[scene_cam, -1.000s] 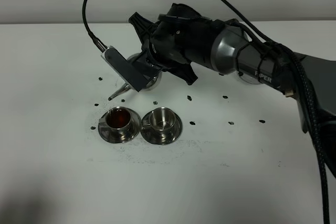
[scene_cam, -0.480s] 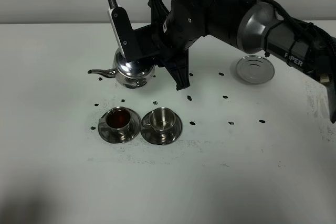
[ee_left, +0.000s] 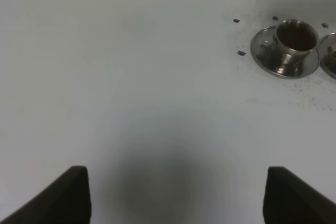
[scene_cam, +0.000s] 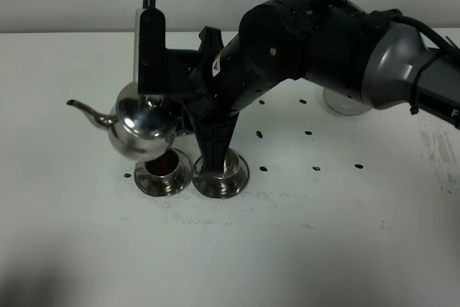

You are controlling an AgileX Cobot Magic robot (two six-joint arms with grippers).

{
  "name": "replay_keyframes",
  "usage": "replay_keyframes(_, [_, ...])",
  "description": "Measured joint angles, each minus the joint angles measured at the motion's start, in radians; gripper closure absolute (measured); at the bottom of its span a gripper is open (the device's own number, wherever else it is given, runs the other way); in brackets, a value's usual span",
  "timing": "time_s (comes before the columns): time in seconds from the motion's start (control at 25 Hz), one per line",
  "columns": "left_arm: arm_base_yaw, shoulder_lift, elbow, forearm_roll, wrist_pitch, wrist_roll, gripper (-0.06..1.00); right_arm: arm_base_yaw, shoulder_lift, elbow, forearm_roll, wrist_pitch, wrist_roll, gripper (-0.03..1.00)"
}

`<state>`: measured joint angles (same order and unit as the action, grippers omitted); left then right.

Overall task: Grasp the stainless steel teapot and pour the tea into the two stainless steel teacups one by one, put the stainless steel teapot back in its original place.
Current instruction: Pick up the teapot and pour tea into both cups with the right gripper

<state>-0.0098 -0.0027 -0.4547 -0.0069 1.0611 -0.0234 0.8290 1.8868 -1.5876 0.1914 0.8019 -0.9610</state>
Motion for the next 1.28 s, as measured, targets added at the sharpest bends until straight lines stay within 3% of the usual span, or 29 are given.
replay_keyframes(0.24, [0.0,0.0,0.0,0.0,0.0,0.0,0.29,0.068,0.019,0.006,-0.064,0.052,0.171,0.79])
replay_keyframes(0.52, [0.0,0.0,0.0,0.0,0.0,0.0,0.29,0.124,0.099,0.006,-0.1,0.11,0.272,0.79])
replay_keyframes(0.68, [0.0,0.0,0.0,0.0,0.0,0.0,0.29,0.137,0.147,0.006,-0.18,0.136,0.339,0.79])
replay_keyframes(1.28, [0.0,0.0,0.0,0.0,0.0,0.0,0.29,0.169,0.215,0.006,-0.262,0.147,0.386,0.79])
